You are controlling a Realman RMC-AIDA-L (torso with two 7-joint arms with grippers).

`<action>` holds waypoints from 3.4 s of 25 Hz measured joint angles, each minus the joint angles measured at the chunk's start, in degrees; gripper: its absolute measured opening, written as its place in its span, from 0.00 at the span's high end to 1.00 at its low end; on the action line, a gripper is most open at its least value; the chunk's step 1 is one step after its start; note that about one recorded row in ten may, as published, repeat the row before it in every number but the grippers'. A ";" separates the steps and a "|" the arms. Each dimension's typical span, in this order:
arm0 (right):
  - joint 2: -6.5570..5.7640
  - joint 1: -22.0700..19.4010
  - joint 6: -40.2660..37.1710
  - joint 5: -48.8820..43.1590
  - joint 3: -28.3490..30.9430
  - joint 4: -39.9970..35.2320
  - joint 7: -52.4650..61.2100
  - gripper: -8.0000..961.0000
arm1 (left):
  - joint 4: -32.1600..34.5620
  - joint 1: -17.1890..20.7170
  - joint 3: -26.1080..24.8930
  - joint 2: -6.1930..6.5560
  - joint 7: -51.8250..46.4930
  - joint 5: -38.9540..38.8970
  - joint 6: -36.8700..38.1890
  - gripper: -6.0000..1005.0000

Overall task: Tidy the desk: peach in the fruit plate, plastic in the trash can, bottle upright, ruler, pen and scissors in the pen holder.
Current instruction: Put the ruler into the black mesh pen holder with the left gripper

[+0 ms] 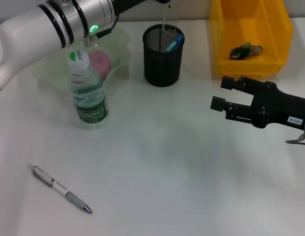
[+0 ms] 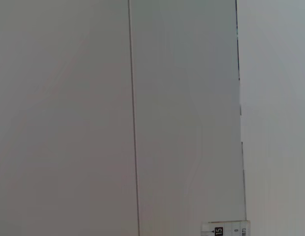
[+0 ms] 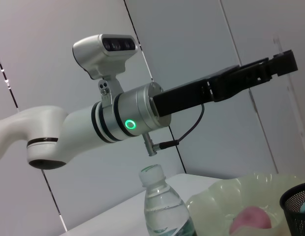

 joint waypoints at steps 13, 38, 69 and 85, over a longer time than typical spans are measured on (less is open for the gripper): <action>0.10 -0.31 -0.09 0.09 -0.01 0.04 0.08 0.18 | -0.79 0.43 1.56 0.00 2.41 -2.82 -0.67 0.52; 0.09 -0.31 -0.05 0.09 -0.13 0.08 0.07 0.18 | -0.85 0.01 2.97 0.00 2.45 -3.12 -1.77 0.51; 0.09 -0.43 -0.34 0.08 0.00 0.07 0.03 0.18 | -0.12 -0.17 4.42 0.00 4.31 -3.44 -3.69 0.49; 0.09 -0.02 -0.09 0.08 -0.01 0.08 0.03 0.18 | 0.08 -0.74 4.25 0.00 4.08 -3.47 -5.02 0.45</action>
